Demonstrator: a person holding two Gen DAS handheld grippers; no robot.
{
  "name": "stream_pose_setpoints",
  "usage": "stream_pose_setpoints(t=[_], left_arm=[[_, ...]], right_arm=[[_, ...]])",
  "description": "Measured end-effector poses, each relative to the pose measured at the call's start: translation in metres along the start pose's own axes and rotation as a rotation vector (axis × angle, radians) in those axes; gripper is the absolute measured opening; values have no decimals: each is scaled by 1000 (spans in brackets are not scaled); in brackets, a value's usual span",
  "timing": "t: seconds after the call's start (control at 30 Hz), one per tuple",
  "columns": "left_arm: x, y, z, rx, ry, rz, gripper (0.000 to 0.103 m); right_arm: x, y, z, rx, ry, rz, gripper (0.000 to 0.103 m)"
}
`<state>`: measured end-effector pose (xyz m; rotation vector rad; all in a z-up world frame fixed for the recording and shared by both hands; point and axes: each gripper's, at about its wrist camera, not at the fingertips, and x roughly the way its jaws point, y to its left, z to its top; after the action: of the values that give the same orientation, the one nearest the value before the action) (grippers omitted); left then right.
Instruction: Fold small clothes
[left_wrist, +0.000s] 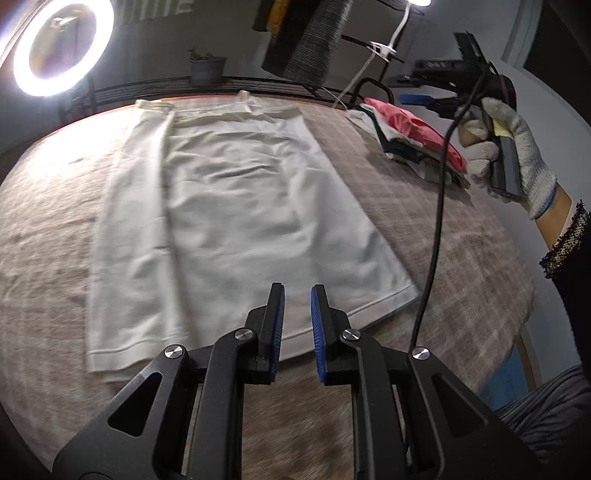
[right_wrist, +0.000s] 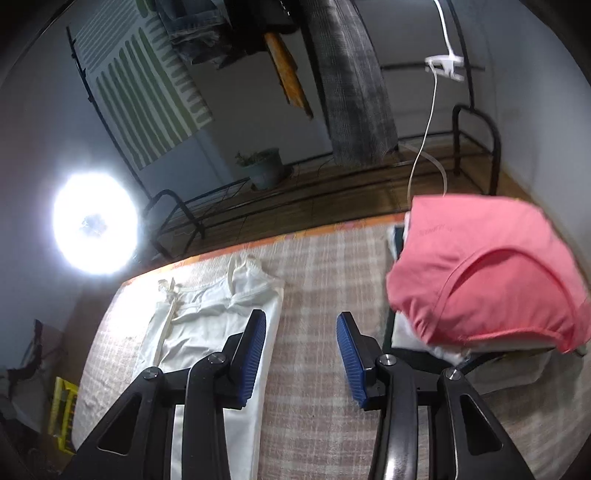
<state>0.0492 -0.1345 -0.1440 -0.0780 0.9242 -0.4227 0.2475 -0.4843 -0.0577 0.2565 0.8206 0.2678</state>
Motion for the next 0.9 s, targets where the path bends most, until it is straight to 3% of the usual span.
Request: stream_pose_setpoints(t=[0.13,0.3,0.4,0.57,0.77,0.8,0.87,0.9], left_arm=[[29,-28,6,41,23,-13,13],[52,-58,8,79,74,-83,15],[58,-70,4,93,100,-126,45],[69,-86,1,121,127,-130,45],[78,-107,0,214,114,-44,45],[80,-109,1,224,110,-27,42],[82,-109,3,224,97,-5,26],[83,-108,5,213,94,-6,11]], right_arm=[[26,-9,-6,-7,49,56,43],[46,-16,-9,2,54,92,45],[61,-22,-14,26,66,104,47],[86,-25,-14,37,87,115,48],[116,-16,-11,52,108,136,51],[123,-14,-11,54,113,138,51],[132,-11,-11,60,123,145,51],[137,-9,-11,64,128,147,51]])
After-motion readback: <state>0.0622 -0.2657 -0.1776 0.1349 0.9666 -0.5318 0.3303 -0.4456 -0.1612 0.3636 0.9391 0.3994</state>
